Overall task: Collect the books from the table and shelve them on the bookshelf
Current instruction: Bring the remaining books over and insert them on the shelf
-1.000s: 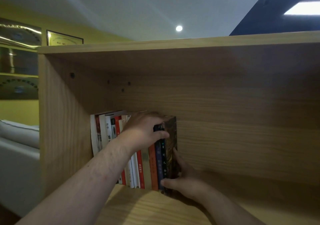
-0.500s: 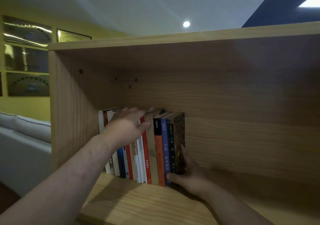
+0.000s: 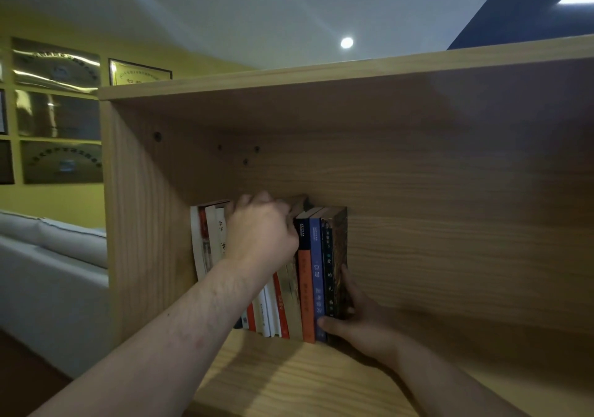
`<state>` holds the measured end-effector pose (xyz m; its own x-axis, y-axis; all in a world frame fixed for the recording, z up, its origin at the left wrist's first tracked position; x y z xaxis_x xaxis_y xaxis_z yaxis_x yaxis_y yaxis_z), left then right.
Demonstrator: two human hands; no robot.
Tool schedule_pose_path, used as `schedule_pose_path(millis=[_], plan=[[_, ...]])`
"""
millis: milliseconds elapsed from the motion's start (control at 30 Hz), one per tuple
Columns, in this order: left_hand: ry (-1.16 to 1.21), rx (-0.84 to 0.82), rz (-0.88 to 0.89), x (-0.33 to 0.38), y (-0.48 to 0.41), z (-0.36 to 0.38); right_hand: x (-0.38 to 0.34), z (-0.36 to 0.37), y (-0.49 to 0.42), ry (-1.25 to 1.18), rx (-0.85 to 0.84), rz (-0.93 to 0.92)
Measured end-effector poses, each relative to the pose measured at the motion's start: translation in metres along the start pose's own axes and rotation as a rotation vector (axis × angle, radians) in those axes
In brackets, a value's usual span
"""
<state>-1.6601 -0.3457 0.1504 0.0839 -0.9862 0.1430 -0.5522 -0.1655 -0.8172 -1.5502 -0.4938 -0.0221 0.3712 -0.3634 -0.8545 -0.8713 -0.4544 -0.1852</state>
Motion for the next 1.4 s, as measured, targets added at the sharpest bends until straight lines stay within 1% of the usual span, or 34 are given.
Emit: schedule_pose_path(millis=[100,267,433,500,633,700,800,867,933,1067,1167,1233,1300,1400], plan=[[0.205,-0.03,-0.074,-0.001,-0.001,0.003,0.001,-0.001,-0.001,-0.025,0.001,-0.005],[0.302,-0.023,-0.147,-0.007,0.0,-0.005,0.003,0.001,-0.002,-0.05,-0.013,-0.025],[0.355,0.035,-0.189,-0.013,0.009,-0.027,0.002,0.001,-0.002,-0.066,-0.017,-0.054],[0.384,0.059,-0.25,-0.021,0.017,-0.029,0.002,0.001,-0.002,-0.065,-0.012,-0.048],[0.523,0.157,-0.333,-0.029,0.036,-0.023,0.004,0.002,-0.004,-0.055,-0.013,-0.034],[0.625,0.168,-0.399,-0.033,0.044,-0.011,0.004,0.002,-0.005,-0.058,-0.008,-0.025],[0.72,0.066,-0.551,-0.037,0.059,0.014,0.005,0.001,-0.005,-0.056,0.003,-0.025],[0.7,-0.047,-0.551,-0.032,0.072,0.031,0.005,0.001,-0.005,-0.059,0.003,-0.029],[0.683,-0.091,-0.506,-0.025,0.082,0.039,0.005,0.001,-0.006,-0.058,0.007,-0.037],[0.735,-0.03,-0.503,-0.03,0.091,0.028,0.005,-0.004,-0.008,0.008,0.062,-0.034],[0.827,0.026,-0.527,-0.043,0.105,0.012,-0.002,-0.007,-0.003,0.058,0.1,-0.049],[0.923,0.076,-0.582,-0.055,0.119,0.002,-0.013,-0.011,0.005,0.133,0.166,-0.08],[0.999,0.156,-0.625,-0.067,0.129,-0.011,-0.023,-0.01,0.015,0.143,0.206,-0.086],[1.098,0.257,-0.702,-0.084,0.141,-0.028,-0.025,-0.001,0.023,0.167,0.146,-0.026]])
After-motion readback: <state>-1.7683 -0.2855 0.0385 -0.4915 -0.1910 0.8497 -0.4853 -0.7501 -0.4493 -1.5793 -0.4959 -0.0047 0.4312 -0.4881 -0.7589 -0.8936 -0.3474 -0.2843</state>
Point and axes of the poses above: each hand's wrist, its own y-axis away from the middle knuckle, its own z-axis out of the palm, x = y × z, the point moved 8 cm from there along -y, towards the middle knuckle, and after that the axes turned 3 degrees about x, right-handed, at the moved point
